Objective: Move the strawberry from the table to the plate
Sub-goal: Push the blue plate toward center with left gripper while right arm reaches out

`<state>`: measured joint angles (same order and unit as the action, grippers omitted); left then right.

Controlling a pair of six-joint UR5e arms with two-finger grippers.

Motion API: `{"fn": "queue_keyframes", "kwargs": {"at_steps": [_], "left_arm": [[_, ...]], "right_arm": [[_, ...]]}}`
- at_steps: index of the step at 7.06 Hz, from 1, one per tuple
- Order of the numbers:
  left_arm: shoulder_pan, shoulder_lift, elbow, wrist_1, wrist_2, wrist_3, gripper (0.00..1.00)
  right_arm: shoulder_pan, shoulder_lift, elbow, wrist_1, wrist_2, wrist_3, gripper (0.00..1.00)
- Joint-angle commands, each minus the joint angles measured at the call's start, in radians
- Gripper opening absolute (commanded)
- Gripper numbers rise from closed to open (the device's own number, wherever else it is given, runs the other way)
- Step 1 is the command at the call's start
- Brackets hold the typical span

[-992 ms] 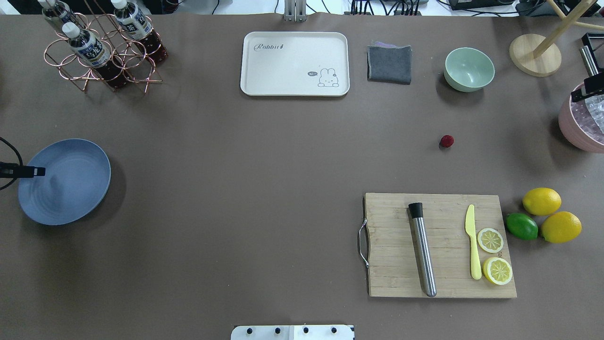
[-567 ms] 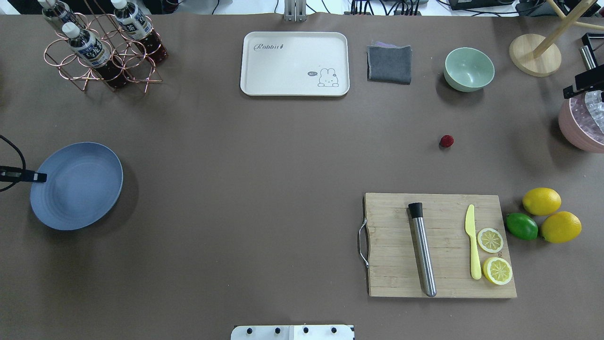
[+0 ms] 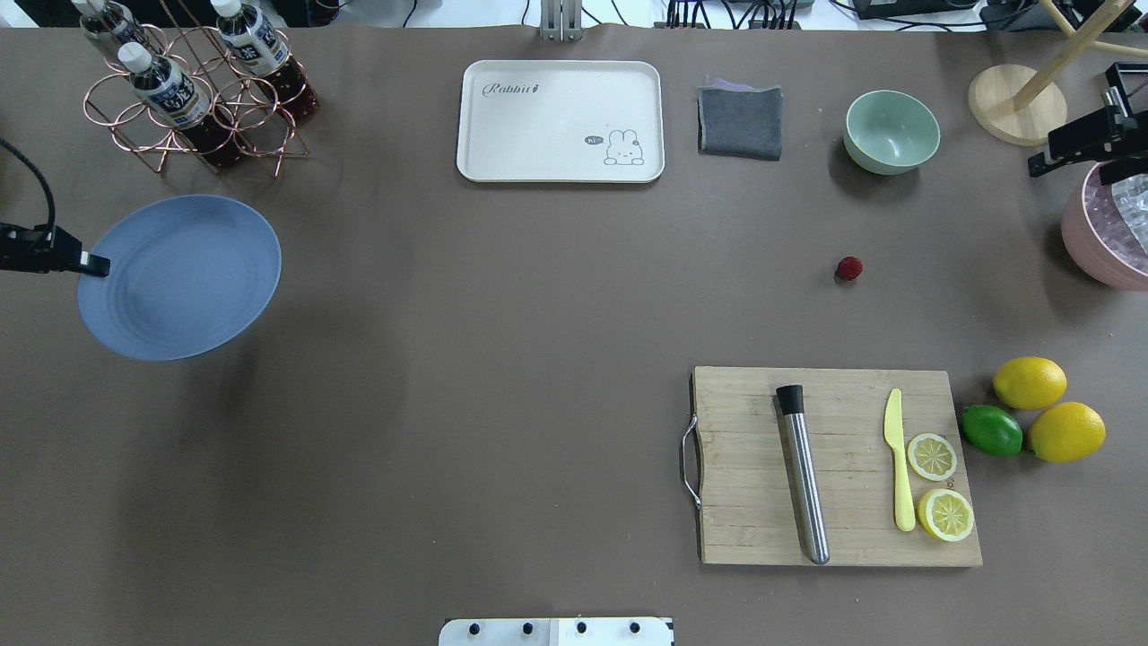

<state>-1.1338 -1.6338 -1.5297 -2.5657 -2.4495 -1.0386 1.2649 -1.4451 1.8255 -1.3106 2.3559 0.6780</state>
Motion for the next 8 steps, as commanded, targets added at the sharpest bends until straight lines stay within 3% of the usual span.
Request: {"fn": "queue_keyframes", "kwargs": {"at_steps": [1, 2, 4, 6, 8], "left_arm": [[0.149, -0.114, -0.076, 0.071, 0.157, -0.222, 0.00], [0.260, -0.177, -0.088, 0.100, 0.267, -0.327, 0.00], [0.430, -0.274, -0.192, 0.304, 0.432, -0.429, 0.00], [0.555, -0.291, -0.236, 0.324, 0.553, -0.529, 0.00], [0.722, -0.358, -0.224, 0.382, 0.734, -0.573, 0.00]], "right_arm": [[-0.106, 0.079, -0.003, 0.001, -0.064, 0.140, 1.00], [-0.146, 0.113, -0.006, 0.001, -0.101, 0.199, 1.00], [-0.180, 0.137, -0.034, -0.001, -0.139, 0.224, 1.00], [-0.193, 0.137, -0.066, 0.001, -0.151, 0.224, 1.00], [-0.203, 0.124, -0.075, -0.001, -0.170, 0.224, 1.00]]}}
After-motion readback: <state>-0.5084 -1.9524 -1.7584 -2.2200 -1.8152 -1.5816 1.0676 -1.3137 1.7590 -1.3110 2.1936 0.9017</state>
